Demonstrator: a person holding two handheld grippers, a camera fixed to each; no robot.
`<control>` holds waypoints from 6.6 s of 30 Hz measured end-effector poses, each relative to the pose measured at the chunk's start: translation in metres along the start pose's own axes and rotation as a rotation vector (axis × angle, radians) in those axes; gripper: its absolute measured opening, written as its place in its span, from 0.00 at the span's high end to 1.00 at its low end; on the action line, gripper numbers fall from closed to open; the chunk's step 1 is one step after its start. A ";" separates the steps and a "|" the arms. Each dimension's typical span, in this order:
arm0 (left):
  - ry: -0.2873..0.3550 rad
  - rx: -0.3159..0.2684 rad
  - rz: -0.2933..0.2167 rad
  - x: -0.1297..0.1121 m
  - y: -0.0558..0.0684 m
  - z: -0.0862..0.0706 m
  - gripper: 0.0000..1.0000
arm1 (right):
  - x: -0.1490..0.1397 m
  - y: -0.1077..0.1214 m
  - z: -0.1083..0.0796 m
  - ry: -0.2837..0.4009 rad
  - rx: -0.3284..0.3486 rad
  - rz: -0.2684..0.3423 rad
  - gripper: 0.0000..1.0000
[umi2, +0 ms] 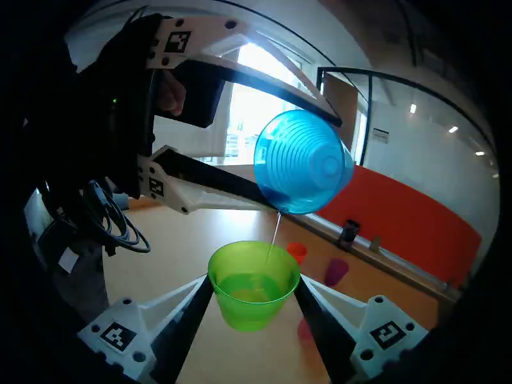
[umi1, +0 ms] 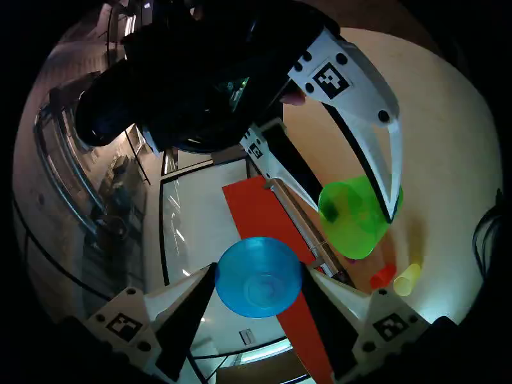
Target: Pour water
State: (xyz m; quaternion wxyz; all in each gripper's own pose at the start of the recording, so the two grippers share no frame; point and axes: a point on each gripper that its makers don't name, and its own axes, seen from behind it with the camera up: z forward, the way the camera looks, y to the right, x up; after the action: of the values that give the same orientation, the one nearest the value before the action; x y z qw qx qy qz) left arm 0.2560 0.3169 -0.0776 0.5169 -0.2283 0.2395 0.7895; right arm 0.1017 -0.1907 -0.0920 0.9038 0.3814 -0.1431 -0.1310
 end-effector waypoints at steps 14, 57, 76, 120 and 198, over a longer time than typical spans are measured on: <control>-0.001 -0.002 -0.008 0.000 -0.001 0.002 0.10 | 0.000 0.002 0.001 0.003 -0.002 0.001 0.09; -0.024 -0.064 -0.513 -0.006 0.014 -0.017 0.10 | -0.005 -0.004 -0.002 -0.004 -0.024 0.019 0.09; -0.097 -0.088 -0.929 -0.030 0.042 -0.016 0.10 | -0.012 -0.006 0.003 -0.016 -0.050 0.048 0.09; -0.374 -0.093 -1.639 -0.066 0.149 -0.063 0.10 | -0.023 0.010 0.003 -0.026 -0.140 0.093 0.09; -0.531 -0.312 -1.828 -0.066 0.381 0.009 0.10 | -0.152 0.018 0.113 -0.152 -0.135 0.106 0.09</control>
State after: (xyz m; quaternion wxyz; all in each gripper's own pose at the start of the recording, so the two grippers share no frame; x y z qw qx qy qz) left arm -0.0740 0.1420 0.0238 0.9332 -0.2066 -0.2633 0.1307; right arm -0.0773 -0.1997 -0.0279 0.9196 0.3006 -0.2221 -0.1208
